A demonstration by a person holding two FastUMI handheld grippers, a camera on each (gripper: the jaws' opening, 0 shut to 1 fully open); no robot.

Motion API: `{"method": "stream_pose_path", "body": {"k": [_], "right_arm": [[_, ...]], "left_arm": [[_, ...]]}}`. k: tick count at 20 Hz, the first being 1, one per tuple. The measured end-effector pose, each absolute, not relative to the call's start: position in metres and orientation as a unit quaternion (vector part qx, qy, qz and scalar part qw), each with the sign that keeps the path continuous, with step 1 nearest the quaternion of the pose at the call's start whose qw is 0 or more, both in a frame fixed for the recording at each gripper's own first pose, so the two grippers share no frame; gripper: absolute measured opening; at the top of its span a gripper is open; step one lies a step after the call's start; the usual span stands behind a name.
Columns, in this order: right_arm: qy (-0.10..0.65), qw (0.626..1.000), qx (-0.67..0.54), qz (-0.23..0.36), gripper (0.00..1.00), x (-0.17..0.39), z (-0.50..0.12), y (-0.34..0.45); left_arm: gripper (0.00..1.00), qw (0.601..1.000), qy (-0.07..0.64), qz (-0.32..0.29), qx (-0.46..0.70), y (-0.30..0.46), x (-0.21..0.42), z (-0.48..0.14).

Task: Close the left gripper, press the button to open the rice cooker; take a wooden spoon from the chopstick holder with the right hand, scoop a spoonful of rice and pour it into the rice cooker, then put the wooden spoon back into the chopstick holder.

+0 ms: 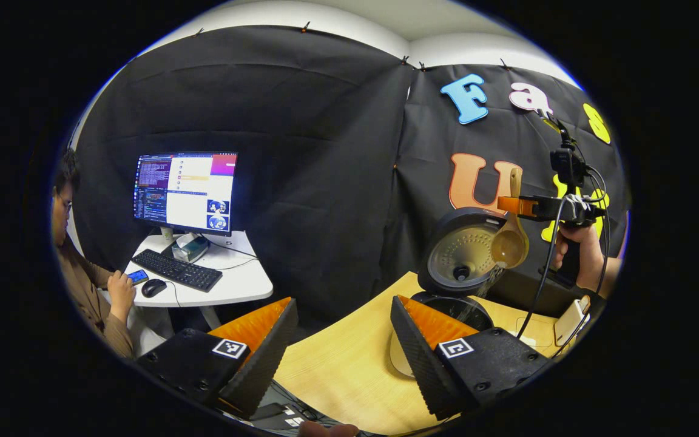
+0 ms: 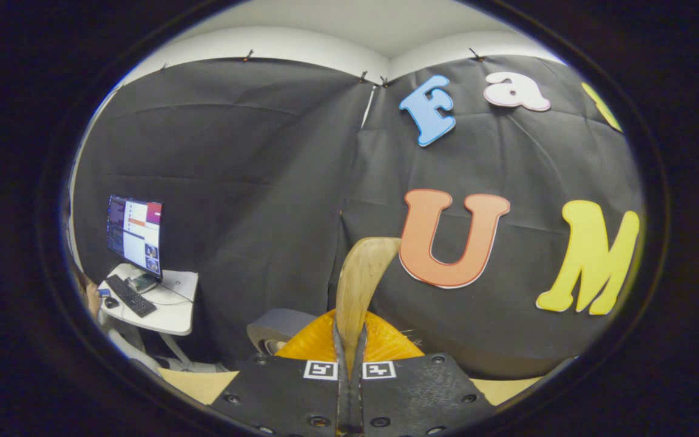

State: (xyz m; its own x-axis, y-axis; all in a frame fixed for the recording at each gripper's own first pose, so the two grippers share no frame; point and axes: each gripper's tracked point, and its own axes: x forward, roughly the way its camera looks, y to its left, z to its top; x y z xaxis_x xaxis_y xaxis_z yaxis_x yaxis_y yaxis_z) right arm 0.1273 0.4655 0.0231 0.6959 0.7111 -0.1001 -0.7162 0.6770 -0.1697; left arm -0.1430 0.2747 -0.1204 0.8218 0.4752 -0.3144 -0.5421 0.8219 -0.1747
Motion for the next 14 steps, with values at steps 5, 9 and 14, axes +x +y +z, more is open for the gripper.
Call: {"method": "stream_pose_path", "body": {"k": [5, 9, 14], "right_arm": [[-0.001, 0.916, -0.103, 0.388, 0.00, 0.124, 0.026, 0.465], [-0.006, 0.918, -0.101, 0.385, 0.00, 0.122, 0.029, 0.462], [-0.014, 0.918, -0.097, 0.384, 0.00, 0.119, 0.036, 0.459]], "left_arm": [[0.99, 0.947, 0.127, 0.268, -0.125, 0.276, -0.145, -0.114], [0.99, 0.946, 0.132, 0.265, -0.134, 0.273, -0.147, -0.117], [0.99, 0.945, 0.134, 0.267, -0.134, 0.271, -0.151, -0.115]]}}
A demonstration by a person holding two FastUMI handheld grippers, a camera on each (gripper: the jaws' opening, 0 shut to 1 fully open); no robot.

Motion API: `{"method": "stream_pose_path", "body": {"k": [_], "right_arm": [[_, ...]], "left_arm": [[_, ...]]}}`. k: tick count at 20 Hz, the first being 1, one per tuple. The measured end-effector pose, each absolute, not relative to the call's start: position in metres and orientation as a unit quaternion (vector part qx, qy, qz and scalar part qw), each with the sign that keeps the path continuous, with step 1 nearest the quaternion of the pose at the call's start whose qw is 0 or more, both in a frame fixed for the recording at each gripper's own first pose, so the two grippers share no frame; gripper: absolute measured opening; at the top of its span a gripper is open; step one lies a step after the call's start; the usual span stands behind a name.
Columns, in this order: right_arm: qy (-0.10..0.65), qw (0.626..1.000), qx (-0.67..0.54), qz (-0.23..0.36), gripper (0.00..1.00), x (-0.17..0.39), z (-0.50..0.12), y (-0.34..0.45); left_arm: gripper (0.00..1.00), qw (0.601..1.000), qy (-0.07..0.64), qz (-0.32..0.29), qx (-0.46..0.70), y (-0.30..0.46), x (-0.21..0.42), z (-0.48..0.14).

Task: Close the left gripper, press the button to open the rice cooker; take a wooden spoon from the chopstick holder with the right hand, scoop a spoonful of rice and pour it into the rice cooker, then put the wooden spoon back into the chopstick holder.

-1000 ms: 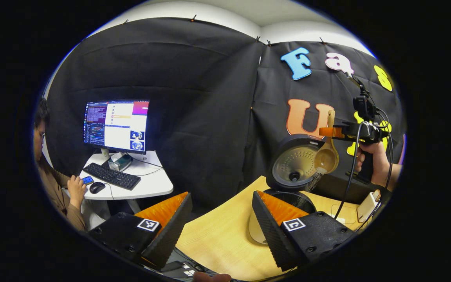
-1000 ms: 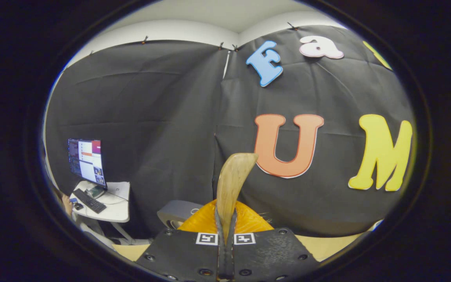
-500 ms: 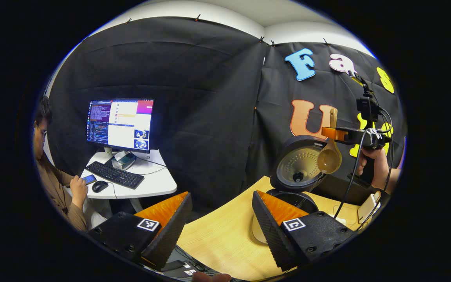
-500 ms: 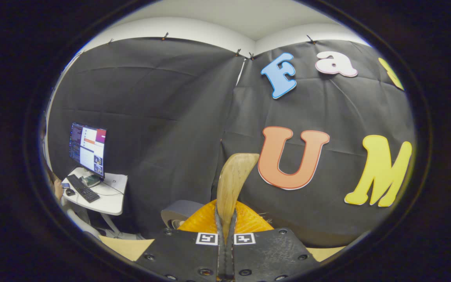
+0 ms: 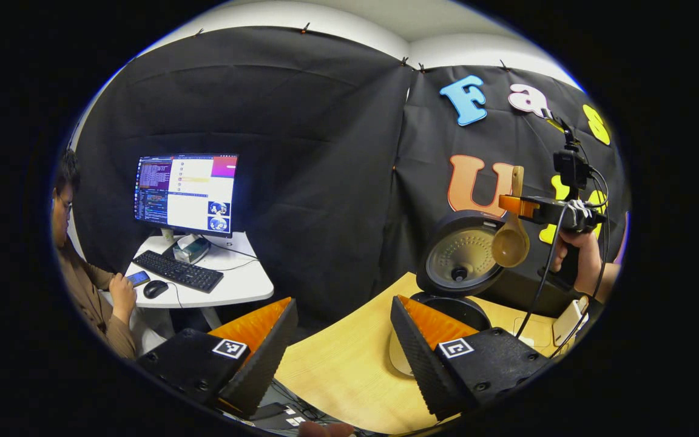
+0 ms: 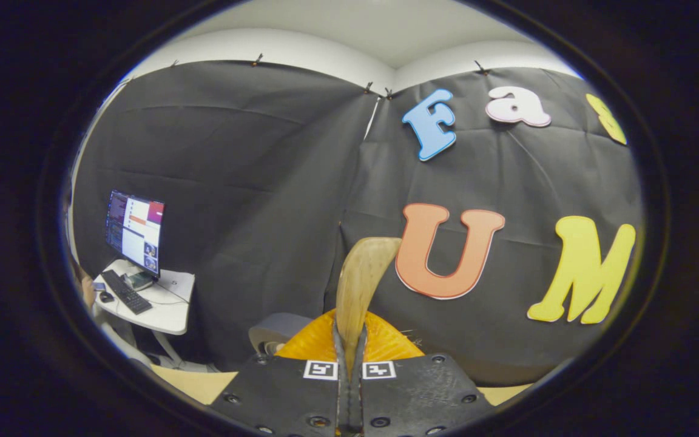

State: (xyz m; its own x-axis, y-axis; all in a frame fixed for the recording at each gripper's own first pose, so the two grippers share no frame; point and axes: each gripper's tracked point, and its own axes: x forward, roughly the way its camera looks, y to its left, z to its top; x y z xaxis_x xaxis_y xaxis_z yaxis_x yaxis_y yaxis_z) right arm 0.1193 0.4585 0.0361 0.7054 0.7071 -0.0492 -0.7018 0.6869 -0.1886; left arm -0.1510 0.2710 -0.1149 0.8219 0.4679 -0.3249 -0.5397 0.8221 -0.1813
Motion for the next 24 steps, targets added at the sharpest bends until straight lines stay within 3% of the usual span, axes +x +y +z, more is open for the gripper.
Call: {"method": "stream_pose_path", "body": {"k": [15, 24], "right_arm": [[0.044, 0.921, 0.031, 0.385, 0.00, 0.108, 0.054, 0.406], [0.051, 0.951, 0.107, 0.287, 0.00, 0.145, 0.062, 0.263]], "left_arm": [[0.99, 0.951, 0.133, 0.246, -0.133, 0.256, -0.136, -0.099], [0.99, 0.972, 0.132, 0.172, -0.090, 0.204, -0.088, -0.069]]}}
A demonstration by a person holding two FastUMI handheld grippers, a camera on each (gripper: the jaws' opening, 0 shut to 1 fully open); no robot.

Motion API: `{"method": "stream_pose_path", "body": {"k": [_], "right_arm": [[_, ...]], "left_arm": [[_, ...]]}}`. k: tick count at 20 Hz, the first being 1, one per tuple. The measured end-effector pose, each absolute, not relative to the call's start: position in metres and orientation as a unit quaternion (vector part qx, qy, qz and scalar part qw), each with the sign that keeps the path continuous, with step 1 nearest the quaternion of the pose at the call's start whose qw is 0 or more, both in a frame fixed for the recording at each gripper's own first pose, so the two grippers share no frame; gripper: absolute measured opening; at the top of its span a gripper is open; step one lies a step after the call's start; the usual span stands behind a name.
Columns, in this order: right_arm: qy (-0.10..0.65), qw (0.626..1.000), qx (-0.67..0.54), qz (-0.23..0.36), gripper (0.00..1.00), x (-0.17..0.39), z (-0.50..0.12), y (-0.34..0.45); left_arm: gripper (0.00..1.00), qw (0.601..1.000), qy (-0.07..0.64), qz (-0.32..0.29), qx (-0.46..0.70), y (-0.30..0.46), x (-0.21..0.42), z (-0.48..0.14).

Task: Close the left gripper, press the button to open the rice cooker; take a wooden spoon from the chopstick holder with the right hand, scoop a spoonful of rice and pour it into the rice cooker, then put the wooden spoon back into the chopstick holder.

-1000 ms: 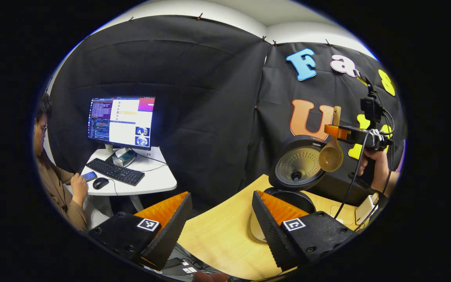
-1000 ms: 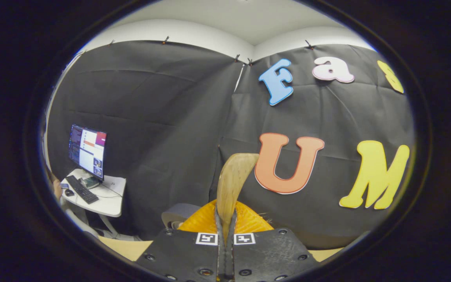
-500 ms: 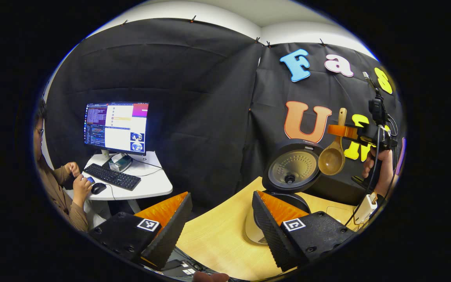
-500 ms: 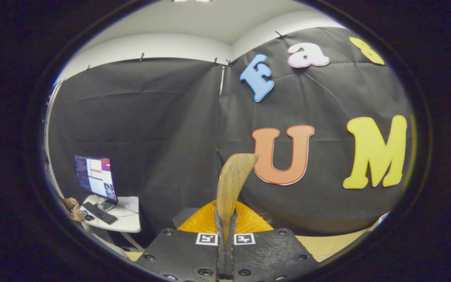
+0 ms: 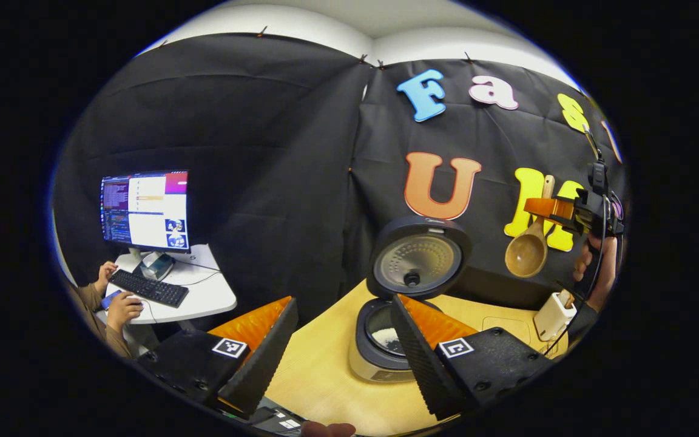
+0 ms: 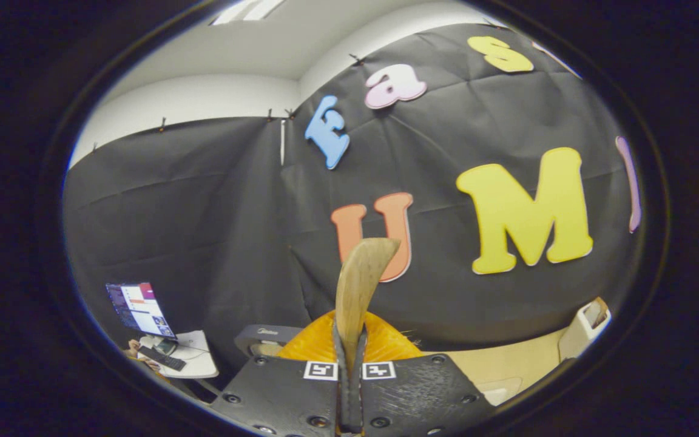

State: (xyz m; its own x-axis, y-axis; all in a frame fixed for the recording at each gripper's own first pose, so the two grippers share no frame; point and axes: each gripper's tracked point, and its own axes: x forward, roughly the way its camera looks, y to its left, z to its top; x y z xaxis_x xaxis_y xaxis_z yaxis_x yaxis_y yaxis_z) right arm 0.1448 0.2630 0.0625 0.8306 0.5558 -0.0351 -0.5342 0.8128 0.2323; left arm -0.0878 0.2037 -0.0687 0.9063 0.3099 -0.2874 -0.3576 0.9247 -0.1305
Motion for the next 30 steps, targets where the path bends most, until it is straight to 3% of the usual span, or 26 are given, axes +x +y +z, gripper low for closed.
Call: {"method": "stream_pose_path", "body": {"k": [7, 15, 20, 30], "right_arm": [[0.060, 0.978, 0.135, 0.146, 0.00, 0.164, 0.035, 0.075], [0.110, 0.980, 0.168, 0.010, 0.00, 0.162, -0.050, -0.114], [0.136, 0.974, 0.180, -0.028, 0.00, 0.178, -0.113, -0.150], [0.179, 0.973, 0.129, -0.073, 0.00, 0.189, -0.219, -0.156]], "left_arm": [[0.98, 0.986, 0.127, 0.100, -0.050, 0.124, -0.028, -0.048], [0.98, 0.991, 0.116, 0.050, -0.043, 0.039, 0.016, -0.025], [0.98, 0.989, 0.127, 0.053, -0.053, 0.017, 0.021, -0.022], [0.98, 0.986, 0.131, 0.105, -0.024, 0.045, -0.001, -0.007]]}}
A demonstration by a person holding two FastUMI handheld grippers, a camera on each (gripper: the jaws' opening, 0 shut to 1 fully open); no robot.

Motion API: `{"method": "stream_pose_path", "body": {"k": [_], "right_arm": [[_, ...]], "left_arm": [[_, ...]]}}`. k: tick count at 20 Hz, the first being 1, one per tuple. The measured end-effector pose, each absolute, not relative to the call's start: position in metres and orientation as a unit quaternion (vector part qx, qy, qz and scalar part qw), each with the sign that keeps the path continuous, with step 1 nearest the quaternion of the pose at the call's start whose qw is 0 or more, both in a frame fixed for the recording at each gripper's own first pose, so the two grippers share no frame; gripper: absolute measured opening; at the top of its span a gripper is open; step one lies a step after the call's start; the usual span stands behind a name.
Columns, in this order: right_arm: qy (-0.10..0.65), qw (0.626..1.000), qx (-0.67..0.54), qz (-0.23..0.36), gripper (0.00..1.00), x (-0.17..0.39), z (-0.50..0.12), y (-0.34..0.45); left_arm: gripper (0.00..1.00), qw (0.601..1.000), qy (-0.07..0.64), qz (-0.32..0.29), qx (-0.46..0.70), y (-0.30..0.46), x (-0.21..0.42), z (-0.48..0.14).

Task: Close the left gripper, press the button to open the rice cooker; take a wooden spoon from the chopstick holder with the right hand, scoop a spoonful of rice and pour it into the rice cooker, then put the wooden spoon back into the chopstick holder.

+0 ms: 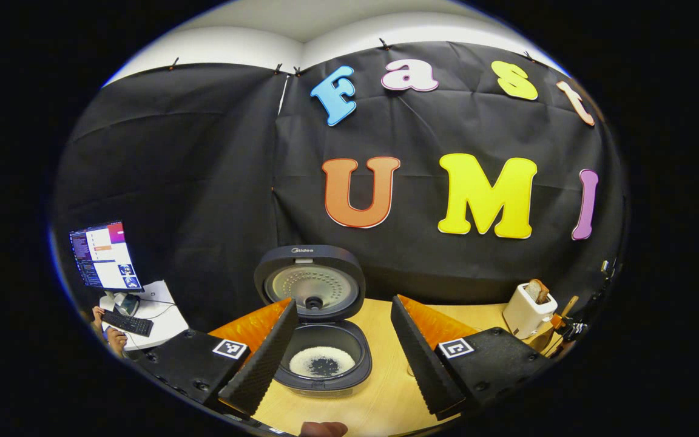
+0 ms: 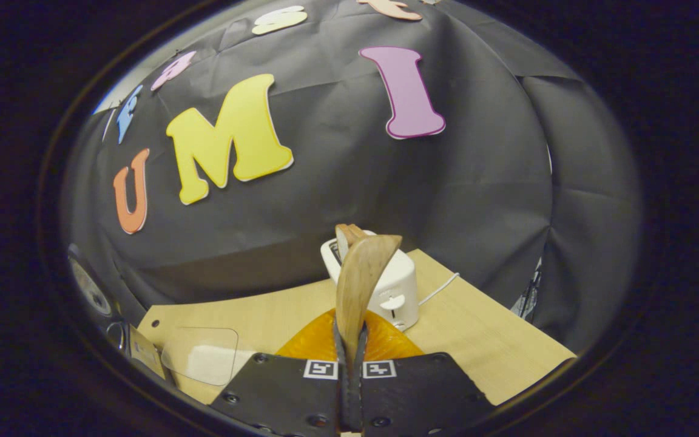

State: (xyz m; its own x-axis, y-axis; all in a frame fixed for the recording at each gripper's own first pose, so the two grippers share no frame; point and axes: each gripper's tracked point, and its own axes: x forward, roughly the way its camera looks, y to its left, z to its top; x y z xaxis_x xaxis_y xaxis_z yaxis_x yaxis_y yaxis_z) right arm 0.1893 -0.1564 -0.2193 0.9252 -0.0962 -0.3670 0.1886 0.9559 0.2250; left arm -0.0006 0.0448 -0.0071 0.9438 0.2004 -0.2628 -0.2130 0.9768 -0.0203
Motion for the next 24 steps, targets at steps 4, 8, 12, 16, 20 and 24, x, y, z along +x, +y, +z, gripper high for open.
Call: {"method": "stream_pose_path", "body": {"k": [4, 8, 12, 16, 20, 24], "right_arm": [[0.192, 0.970, 0.124, -0.080, 0.00, 0.192, -0.243, -0.152], [0.211, 0.966, 0.121, -0.091, 0.01, 0.191, -0.266, -0.148], [0.227, 0.958, 0.143, -0.101, 0.07, 0.189, -0.274, -0.148], [0.217, 0.958, 0.154, -0.109, 0.19, 0.181, -0.262, -0.154], [0.213, 0.959, 0.143, -0.118, 0.72, 0.165, -0.247, -0.160], [0.196, 0.964, 0.133, -0.124, 0.95, 0.155, -0.218, -0.171]], "left_arm": [[0.98, 0.984, 0.135, 0.118, -0.022, 0.051, -0.008, -0.007], [0.98, 0.983, 0.135, 0.125, -0.016, 0.057, -0.010, -0.002], [0.98, 0.983, 0.133, 0.129, -0.017, 0.060, -0.009, -0.002], [0.98, 0.984, 0.127, 0.126, -0.021, 0.062, -0.002, -0.001], [0.98, 0.985, 0.119, 0.122, -0.030, 0.065, 0.008, 0.003], [0.98, 0.986, 0.106, 0.125, -0.034, 0.079, 0.021, 0.008]]}}
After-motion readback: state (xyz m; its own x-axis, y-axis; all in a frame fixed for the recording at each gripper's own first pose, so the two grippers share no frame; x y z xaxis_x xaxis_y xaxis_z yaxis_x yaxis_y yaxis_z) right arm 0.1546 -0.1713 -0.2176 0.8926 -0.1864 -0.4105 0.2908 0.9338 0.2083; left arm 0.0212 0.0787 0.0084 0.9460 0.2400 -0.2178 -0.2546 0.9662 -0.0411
